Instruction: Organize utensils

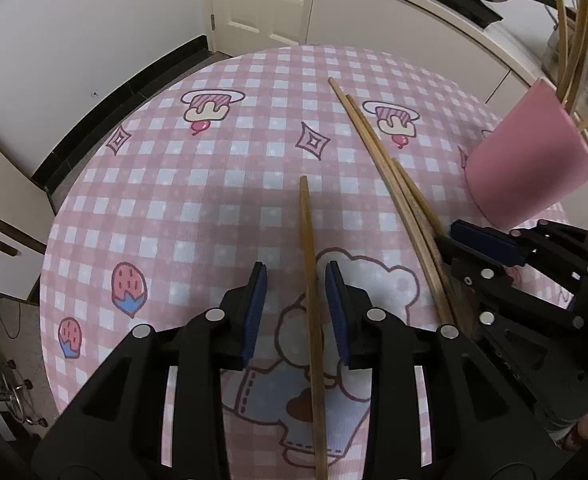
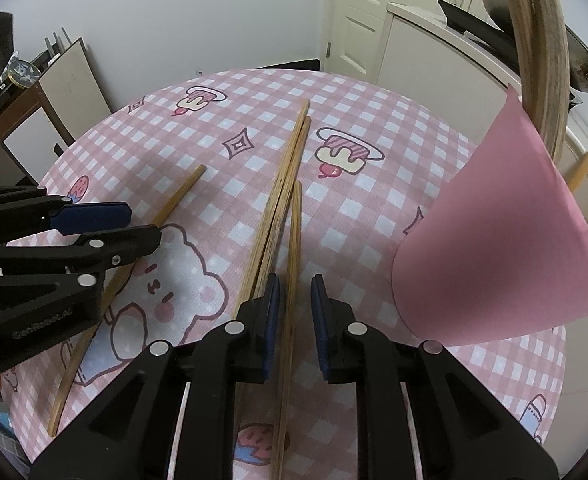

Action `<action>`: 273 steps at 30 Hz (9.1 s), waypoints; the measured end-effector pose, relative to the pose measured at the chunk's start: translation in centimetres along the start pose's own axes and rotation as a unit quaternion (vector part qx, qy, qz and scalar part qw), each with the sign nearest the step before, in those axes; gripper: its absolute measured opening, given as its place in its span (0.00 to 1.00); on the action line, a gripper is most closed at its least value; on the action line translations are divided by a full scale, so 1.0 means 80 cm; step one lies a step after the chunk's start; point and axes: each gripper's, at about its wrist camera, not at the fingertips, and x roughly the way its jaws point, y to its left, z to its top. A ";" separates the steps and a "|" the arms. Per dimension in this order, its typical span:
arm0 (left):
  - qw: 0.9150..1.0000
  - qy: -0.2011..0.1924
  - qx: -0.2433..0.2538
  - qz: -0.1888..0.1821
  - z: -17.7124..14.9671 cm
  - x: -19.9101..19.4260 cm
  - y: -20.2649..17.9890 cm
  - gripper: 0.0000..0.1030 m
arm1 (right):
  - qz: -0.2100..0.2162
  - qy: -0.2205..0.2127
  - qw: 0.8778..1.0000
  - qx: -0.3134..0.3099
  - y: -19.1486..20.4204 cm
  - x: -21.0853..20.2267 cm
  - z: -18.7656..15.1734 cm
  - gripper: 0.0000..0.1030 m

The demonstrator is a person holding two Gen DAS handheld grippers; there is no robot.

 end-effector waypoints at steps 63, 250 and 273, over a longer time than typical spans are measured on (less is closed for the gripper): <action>0.945 -0.326 0.024 -0.024 -0.070 -0.236 -0.043 0.06 | 0.010 -0.327 0.945 0.021 0.003 -0.207 -0.055 0.04; 0.930 -0.350 0.072 -0.088 -0.019 -0.186 -0.143 0.64 | -0.050 -0.324 0.941 0.082 -0.121 -0.220 -0.054 0.28; 0.929 -0.357 0.090 -0.043 -0.082 -0.191 -0.110 0.71 | -0.102 -0.334 0.933 0.090 -0.051 -0.210 -0.103 0.46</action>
